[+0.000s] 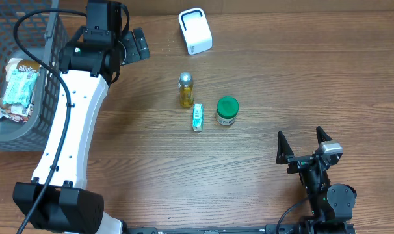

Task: Scan the item barcode
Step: 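Move the left gripper back into the basket over the PanTree bag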

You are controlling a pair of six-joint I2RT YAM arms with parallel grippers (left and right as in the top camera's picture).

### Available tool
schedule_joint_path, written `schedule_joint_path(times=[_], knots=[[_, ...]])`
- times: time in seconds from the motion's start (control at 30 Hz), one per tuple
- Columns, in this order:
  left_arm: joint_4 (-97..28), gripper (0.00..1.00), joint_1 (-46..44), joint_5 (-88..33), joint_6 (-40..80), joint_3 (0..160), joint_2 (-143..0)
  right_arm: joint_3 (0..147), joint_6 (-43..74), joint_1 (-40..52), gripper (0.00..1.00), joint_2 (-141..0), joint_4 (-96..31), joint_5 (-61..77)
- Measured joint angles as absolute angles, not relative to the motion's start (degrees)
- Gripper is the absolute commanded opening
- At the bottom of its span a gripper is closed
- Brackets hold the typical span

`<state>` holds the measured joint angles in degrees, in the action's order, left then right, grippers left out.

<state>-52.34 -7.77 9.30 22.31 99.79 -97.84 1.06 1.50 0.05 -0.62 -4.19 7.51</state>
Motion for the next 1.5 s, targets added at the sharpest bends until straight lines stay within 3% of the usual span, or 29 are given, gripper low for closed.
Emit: schedule_joint_path(times=[1.27, 1.5], knots=[[-51.9, 1.0, -7.8, 7.3, 22.1, 99.8, -97.8, 1.1, 1.5, 0.1, 1.0, -0.6, -4.2, 7.5], [-56.0, 0.99, -7.0, 4.1, 11.0, 102.8, -98.2, 1.1, 1.5, 0.1, 1.0, -0.6, -4.2, 7.5]])
